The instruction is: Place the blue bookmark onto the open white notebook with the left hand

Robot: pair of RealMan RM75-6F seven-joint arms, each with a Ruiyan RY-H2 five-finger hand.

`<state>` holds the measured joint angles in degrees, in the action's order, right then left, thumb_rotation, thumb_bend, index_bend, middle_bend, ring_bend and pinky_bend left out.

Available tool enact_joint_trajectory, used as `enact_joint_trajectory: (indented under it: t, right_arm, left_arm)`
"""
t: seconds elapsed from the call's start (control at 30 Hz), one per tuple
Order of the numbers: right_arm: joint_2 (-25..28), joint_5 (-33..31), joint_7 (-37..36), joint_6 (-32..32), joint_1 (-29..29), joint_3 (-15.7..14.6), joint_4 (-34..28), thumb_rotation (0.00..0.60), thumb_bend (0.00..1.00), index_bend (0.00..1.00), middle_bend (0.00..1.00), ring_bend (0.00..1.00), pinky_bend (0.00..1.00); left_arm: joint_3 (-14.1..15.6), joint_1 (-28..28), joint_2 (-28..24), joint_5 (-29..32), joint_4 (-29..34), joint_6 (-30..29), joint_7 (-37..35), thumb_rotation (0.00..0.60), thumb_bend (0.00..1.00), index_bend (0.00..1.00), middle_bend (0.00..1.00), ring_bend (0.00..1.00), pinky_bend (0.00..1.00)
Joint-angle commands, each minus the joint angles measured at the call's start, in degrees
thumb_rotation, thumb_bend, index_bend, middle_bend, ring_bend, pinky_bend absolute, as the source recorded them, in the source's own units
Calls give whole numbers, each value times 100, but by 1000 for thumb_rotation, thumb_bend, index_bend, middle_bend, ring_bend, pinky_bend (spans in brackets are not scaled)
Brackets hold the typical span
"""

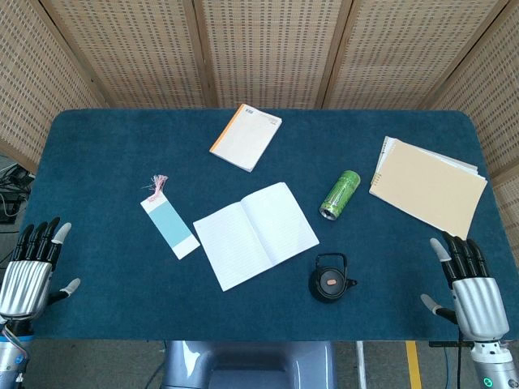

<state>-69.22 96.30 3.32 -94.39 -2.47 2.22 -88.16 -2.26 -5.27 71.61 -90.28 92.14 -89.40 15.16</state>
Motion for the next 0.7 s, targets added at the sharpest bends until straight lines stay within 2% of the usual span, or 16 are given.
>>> enact_joint_trajectory:
  t: [0.03, 0.7]
  right_arm:
    - [-8, 0, 8, 7, -2, -4, 8, 600, 103, 0, 0, 0, 0]
    - [10, -55, -105, -8, 13, 24, 51, 600, 103, 0, 0, 0, 0]
  left_arm:
    - [-3, -2, 2, 2, -4, 0, 0, 600, 14, 0, 0, 0, 0]
    - [26, -64, 14, -59, -46, 98, 14, 600, 14, 0, 0, 0, 0]
